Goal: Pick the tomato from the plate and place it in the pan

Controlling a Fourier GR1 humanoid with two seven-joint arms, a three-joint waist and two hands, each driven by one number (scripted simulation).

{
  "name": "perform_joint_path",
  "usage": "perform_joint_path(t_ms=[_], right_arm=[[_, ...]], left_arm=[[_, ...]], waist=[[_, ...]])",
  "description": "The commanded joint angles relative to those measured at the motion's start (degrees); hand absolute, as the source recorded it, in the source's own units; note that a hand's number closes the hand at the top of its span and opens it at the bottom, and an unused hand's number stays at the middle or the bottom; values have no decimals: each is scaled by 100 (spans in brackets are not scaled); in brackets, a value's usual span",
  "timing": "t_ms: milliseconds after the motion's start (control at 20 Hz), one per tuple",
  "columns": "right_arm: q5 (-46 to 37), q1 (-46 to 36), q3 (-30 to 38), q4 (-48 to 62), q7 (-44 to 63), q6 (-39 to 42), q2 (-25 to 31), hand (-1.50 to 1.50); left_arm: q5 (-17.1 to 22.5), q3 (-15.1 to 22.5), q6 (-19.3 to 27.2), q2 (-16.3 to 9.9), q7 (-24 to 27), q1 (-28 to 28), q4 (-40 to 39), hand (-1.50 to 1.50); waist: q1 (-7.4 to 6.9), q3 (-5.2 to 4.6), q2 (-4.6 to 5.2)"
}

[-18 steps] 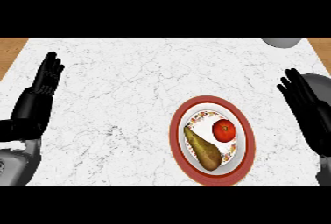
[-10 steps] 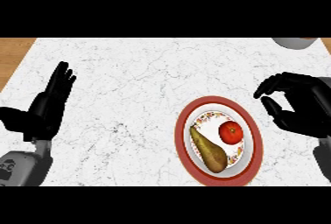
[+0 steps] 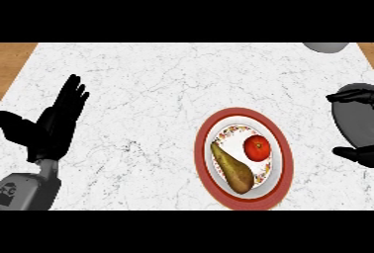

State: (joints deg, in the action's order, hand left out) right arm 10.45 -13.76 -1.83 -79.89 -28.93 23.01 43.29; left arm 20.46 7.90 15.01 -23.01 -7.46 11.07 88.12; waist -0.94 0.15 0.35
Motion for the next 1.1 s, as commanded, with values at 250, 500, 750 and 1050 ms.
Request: perform_joint_path(t_ms=[250,500,750,1050], right_arm=[[-1200,-1081,-315,169,-315,460,357,-150],[-2412,-1629,-1104,-82,247,156,265,-150],[-3030,-1877,-1554,-276,739,484,139,-150],[-3687,-2331,-2457,-380,1344,1613,322,-150]], left_arm=[[-103,-82,-66,161,-48,-127,-19,0],[-143,-47,-141,271,64,-22,-253,0],[22,-390,-369,-6,-114,-161,-69,0],[-177,-155,-180,127,-381,-25,144,0]], waist=[[22,-17,-33],[-25,-21,-13],[13,-20,-35],[-16,-22,-51]])
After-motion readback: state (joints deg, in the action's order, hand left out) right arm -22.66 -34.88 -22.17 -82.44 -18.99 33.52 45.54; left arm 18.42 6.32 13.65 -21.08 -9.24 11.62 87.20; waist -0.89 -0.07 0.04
